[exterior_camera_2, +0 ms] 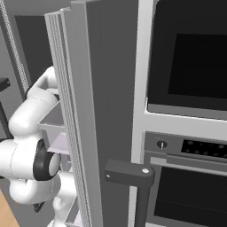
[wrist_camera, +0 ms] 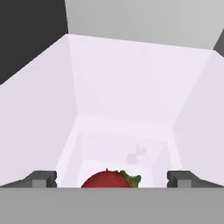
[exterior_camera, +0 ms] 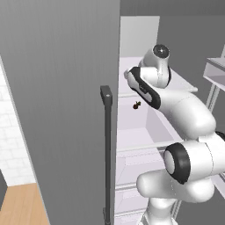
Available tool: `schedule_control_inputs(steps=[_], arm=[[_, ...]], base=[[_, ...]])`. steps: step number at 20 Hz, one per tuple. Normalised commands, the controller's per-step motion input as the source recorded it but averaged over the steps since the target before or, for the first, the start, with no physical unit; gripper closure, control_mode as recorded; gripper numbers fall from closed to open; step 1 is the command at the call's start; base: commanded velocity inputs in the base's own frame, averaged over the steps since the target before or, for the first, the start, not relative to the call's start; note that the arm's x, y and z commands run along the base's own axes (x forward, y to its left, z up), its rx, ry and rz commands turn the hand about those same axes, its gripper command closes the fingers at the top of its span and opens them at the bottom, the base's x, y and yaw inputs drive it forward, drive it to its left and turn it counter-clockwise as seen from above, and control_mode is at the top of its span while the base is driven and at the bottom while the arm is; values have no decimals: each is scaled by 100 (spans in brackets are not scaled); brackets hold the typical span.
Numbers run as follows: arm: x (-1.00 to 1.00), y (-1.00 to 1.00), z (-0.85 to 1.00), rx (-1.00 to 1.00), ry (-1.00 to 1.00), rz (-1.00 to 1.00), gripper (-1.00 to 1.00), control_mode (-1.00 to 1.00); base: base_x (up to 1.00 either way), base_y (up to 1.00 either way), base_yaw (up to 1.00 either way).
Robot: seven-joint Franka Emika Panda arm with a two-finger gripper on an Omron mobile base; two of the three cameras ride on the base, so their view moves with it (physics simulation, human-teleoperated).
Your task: Take the strawberry from the fridge and place it on top of the pancake, located on the dining counter.
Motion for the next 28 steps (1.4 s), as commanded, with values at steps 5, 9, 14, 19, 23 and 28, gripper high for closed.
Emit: schedule_control_inputs(steps=[5, 9, 14, 19, 23, 28], arm=[[6, 0, -15, 1, 5, 0, -100, -100], [1, 0, -20, 0, 4, 0, -100, -100], [-7, 0, -28, 2, 5, 0, -100, -100], [17, 0, -24, 0, 2, 0, 100, -100], [-1, 0, -23, 0, 0, 0, 100, -100], [-79, 5, 16, 0, -20, 0, 100, -100]], base=[[0, 0, 0], [0, 0, 0], [0, 0, 0], [0, 0, 0], [0, 0, 0], [0, 0, 0]])
